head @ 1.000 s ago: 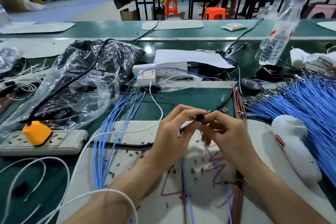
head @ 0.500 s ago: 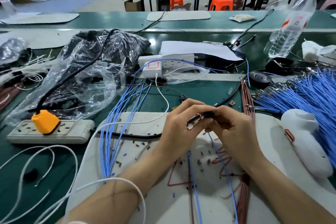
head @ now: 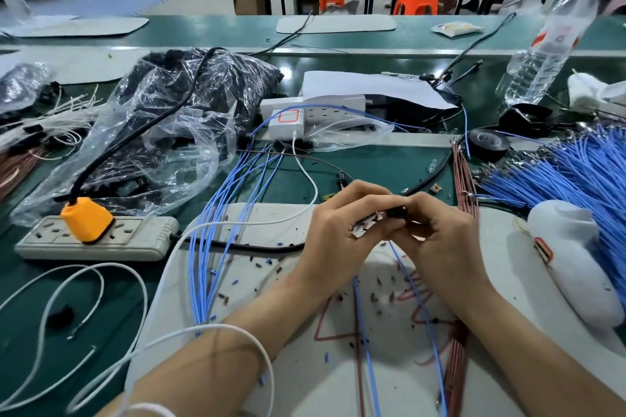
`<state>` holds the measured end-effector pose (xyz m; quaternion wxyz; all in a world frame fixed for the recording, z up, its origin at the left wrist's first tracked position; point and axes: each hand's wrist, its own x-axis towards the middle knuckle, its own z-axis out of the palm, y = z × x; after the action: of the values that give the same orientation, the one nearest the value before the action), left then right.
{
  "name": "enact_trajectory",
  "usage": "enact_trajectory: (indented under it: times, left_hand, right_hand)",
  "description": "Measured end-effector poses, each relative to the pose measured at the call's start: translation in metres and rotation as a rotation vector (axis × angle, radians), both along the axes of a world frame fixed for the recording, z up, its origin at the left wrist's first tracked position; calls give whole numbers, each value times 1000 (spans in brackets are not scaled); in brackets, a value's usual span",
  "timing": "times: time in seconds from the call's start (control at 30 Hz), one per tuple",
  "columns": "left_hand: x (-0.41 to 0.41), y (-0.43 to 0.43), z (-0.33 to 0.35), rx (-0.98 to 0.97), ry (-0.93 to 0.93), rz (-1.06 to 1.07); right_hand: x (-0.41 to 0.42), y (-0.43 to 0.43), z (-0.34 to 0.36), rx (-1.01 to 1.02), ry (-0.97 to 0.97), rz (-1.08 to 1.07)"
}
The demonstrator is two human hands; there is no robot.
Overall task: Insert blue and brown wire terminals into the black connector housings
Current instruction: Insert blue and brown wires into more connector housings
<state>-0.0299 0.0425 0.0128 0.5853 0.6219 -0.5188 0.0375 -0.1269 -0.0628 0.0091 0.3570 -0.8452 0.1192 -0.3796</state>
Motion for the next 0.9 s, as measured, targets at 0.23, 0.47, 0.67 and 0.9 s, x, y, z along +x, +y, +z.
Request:
enact_trajectory:
  times: [0.23,0.47,0.67,0.9]
  left_hand:
    - [0,1,2,13,19,-21]
    - [0,2,1,20,24,-36]
    - [1,0,-1,24,44,-50]
    - [3,-1,-3,39,45,-69]
  right_hand:
    - [-2,1,2,-74,-28,-21]
    - [-3,2,2,-95,-18,-21]
    - [-1,1,1,-76,-10,-31]
    - [2,-1,-1,-76,45,-46]
